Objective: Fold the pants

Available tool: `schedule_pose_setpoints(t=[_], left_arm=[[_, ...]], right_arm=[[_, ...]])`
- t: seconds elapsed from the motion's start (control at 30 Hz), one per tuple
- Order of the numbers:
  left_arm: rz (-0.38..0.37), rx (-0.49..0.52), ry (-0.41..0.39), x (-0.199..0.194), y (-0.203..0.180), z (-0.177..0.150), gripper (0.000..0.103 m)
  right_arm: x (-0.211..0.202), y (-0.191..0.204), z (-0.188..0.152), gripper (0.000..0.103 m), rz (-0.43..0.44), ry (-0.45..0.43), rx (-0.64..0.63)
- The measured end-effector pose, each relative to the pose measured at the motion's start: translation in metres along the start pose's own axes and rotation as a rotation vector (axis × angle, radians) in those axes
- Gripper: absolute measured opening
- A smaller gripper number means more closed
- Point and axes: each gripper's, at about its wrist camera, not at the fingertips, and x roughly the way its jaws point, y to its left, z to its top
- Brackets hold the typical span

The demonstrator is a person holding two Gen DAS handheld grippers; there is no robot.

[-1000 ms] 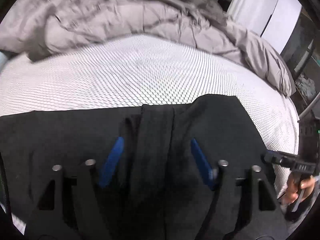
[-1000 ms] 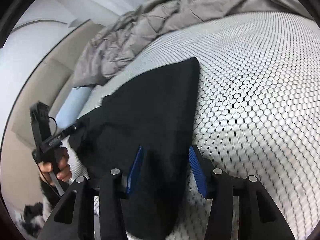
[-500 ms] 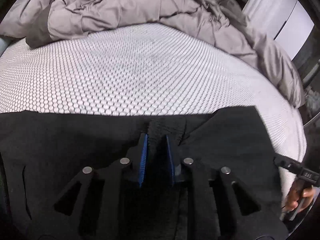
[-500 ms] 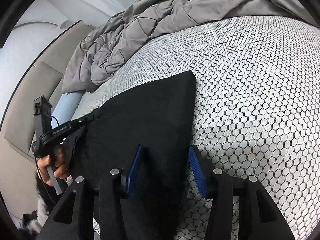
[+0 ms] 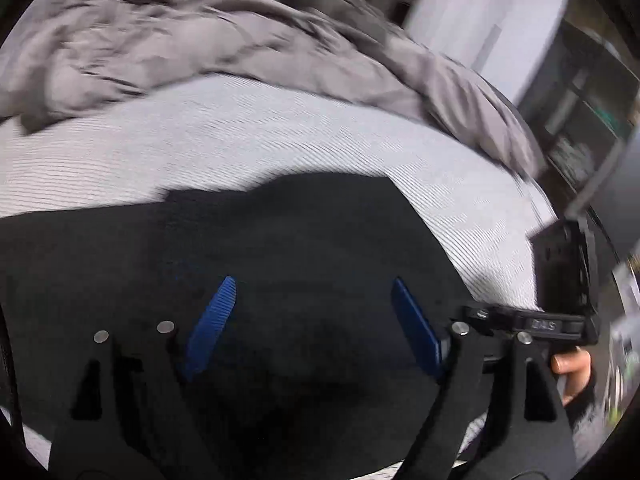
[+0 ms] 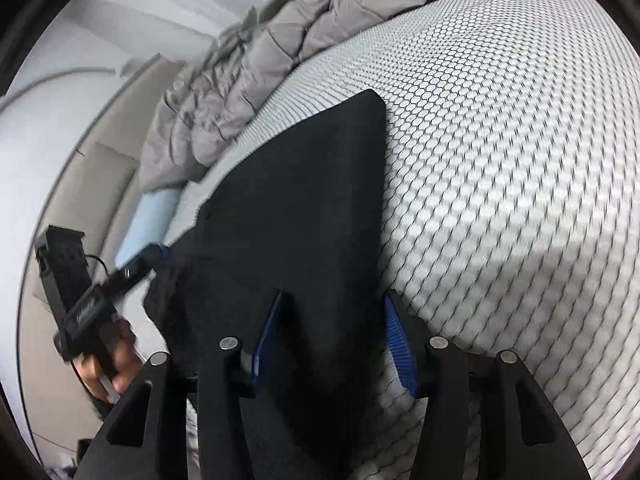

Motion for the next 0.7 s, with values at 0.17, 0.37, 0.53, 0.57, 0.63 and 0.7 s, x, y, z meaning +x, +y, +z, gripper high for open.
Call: schedule_pose_setpoints(t=[0.17,0.37,0.53,0.57,0.63,0.7], left_arm=[[0.03,0.06,0.075,0.033,-0.03,-0.021,0.078],[0.065,0.075,0.078,0.039,-0.039,-0.032,0.078],[0.086,0.049,0.084,0.04,-0.042,-0.03,0.078],[0.079,0.038,0.082,0.038,-0.042,-0.029,0.078],[0.041,0.019,0.083,0.03,-0.05,-0.033,0.078],[-0.006,0.04,0.076,0.021,-0.066,-0.04,0.078]], right_arm=[[-0.011,-0.004,-0.024,0.021,0.085,-0.017,0.032],[-0.024,-0.009,-0.056,0.02,0.153,0.043,0.04],[-0.029,0.001,-0.073,0.018,0.144,0.132,-0.029],[-0.031,0.006,-0.078,0.018,0.136,0.158,-0.067],[-0.034,0.02,-0.087,0.018,0.09,0.184,-0.171],[-0.041,0.024,-0.088,0.019,0.082,0.17,-0.208]])
